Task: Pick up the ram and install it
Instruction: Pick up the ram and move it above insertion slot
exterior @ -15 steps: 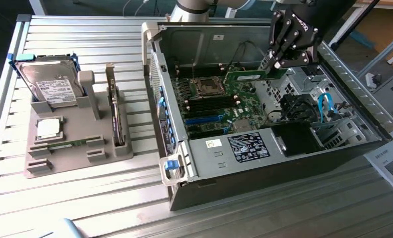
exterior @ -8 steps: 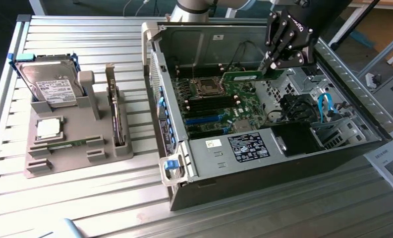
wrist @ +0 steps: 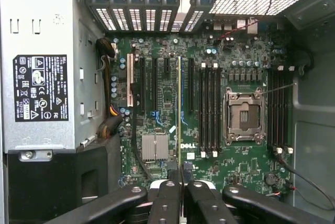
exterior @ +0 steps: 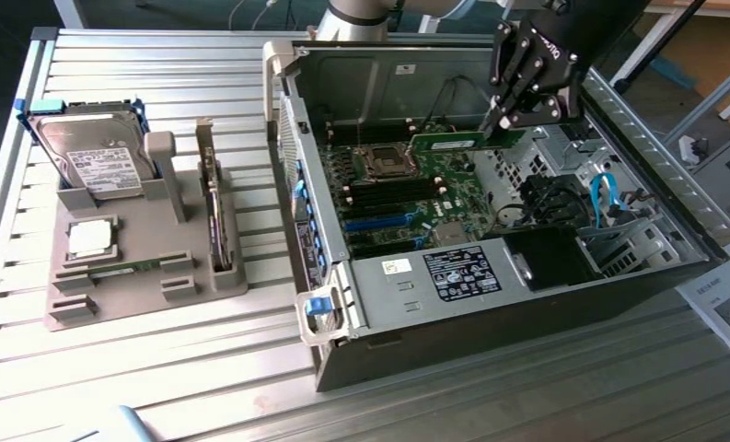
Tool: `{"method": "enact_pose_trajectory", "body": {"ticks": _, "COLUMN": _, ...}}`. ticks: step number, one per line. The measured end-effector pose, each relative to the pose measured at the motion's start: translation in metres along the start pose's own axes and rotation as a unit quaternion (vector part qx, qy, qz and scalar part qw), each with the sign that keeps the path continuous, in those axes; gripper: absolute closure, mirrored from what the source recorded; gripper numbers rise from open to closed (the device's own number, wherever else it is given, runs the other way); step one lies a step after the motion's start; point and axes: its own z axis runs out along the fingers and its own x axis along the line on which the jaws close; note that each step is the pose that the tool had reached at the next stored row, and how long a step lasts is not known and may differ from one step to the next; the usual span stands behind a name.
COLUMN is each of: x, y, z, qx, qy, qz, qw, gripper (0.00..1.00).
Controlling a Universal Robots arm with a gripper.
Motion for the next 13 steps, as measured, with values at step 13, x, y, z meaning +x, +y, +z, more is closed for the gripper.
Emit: {"method": "enact_pose_trajectory", "body": {"ticks": 13, "x": -0.0004, "y": 0.0073, "z": 0.0082, "qx": 0.0001, "qy": 0.0000, "qz": 0.000, "qw": 1.0000, "gripper": 0.88}}
